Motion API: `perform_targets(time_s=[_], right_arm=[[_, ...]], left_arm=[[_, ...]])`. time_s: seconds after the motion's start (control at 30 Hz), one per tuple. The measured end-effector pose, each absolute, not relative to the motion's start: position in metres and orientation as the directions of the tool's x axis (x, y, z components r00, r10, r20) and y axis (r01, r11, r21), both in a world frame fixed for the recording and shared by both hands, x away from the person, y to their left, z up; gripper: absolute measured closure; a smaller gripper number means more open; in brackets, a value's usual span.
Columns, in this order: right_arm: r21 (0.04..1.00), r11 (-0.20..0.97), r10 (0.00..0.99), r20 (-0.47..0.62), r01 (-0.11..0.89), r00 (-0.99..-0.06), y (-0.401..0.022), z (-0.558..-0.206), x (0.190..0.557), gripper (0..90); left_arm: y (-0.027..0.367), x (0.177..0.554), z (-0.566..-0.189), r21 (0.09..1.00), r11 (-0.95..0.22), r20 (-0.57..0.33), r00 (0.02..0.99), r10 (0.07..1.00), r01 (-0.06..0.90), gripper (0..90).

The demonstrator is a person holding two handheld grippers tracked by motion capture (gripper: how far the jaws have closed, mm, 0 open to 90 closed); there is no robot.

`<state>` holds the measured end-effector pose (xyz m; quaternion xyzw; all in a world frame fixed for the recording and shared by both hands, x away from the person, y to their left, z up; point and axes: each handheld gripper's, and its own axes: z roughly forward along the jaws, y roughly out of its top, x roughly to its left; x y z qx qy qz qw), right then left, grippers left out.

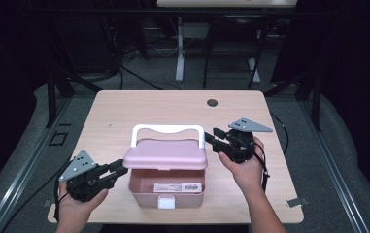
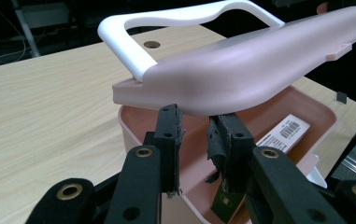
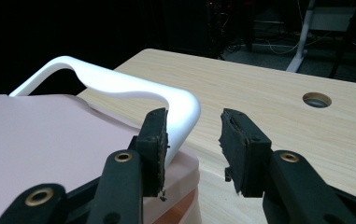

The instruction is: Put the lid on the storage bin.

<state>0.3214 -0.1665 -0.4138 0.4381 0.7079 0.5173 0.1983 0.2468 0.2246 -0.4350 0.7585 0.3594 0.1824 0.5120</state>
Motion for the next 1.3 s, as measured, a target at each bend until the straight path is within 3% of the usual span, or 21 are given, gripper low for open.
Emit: perform_targets(time_s=[1.3], right_arm=[[0.899, 0.083, 0.829, 0.177, 0.43, -0.53, -0.166, -0.419, 0.324, 60.2]], left_arm=[[0.23, 0.228, -0.469, 0.89, -0.216, -0.141, 0.694, 0.706, 0.401, 73.6]])
